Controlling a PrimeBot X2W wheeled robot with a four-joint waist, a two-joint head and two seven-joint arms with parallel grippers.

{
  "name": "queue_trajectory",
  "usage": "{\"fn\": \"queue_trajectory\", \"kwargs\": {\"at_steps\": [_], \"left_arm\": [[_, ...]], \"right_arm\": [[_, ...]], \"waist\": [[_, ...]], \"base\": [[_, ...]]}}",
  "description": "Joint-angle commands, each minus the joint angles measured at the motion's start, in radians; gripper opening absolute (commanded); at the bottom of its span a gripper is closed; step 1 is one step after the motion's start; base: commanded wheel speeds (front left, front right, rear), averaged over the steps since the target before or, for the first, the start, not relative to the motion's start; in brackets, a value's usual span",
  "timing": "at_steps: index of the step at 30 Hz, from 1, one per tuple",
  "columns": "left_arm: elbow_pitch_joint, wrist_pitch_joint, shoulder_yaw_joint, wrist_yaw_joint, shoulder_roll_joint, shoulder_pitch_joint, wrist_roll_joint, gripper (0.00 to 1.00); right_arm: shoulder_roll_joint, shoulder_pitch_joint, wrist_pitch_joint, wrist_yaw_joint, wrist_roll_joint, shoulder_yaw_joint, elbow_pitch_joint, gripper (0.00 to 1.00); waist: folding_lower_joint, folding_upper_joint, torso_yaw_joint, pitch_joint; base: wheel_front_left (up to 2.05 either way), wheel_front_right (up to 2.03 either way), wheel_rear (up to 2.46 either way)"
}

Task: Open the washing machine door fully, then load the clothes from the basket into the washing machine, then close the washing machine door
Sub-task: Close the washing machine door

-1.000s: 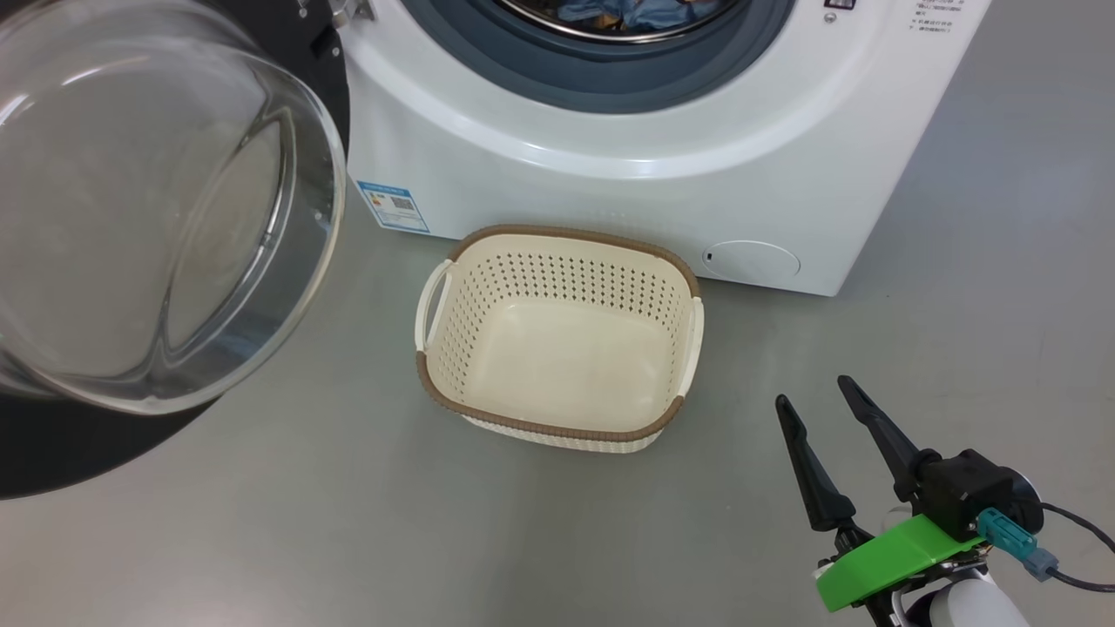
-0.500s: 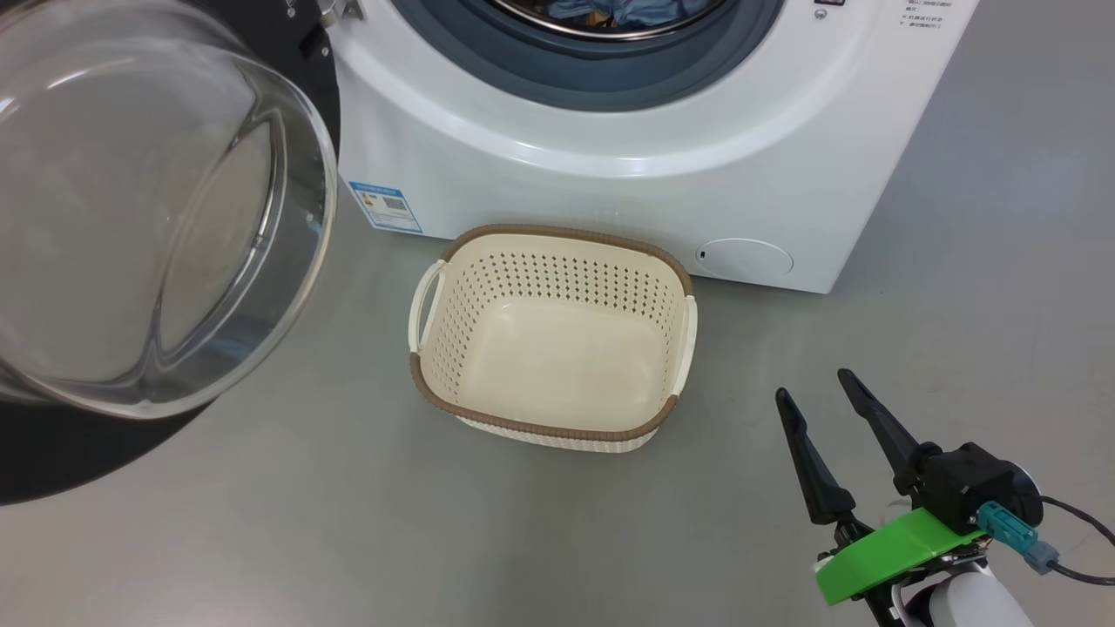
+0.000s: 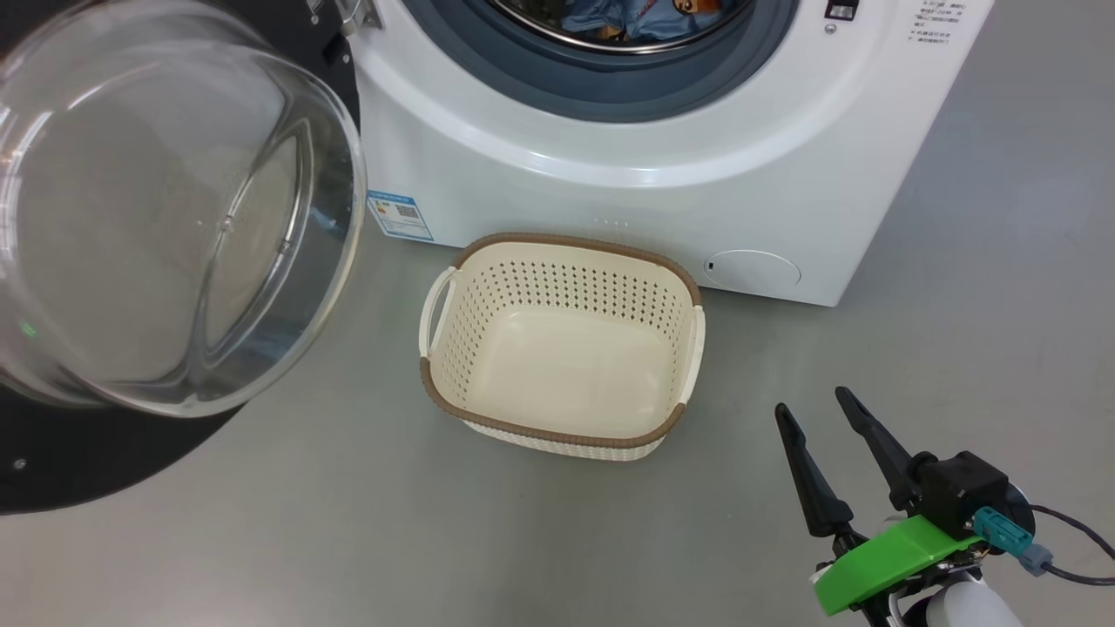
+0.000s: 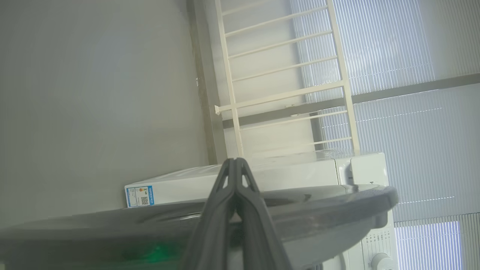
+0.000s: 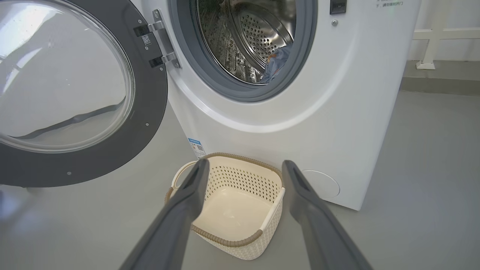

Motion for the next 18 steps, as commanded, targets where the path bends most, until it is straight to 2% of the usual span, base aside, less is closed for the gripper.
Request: {"fn": "queue_trajectory", "kwargs": {"at_steps": [1, 14, 18], "left_arm": [[-0.031, 0.034, -0.009, -0.007, 0.036, 0.016, -0.014, 0.00], [-0.166, 0.299, -0.033, -0.007, -0.016, 0.111, -0.148, 0.00], [-0.209, 0.376, -0.040, 0.008, -0.029, 0.144, -0.185, 0.00]], "right_arm": [[0.001, -0.008, -0.005, 0.002, 0.009, 0.031, -0.016, 1.00], [0.010, -0.006, -0.005, 0.002, 0.092, 0.045, 0.040, 1.00], [0.004, -0.008, -0.005, 0.002, 0.117, 0.061, 0.061, 1.00]], "waist": [[0.0000, -0.0001, 0.002, -0.002], [0.0000, -0.0001, 0.000, -0.014], [0.0000, -0.0001, -0.004, -0.020]], "base": [[0.00, 0.00, 0.00], [0.00, 0.00, 0.00], [0.00, 0.00, 0.00]]}}
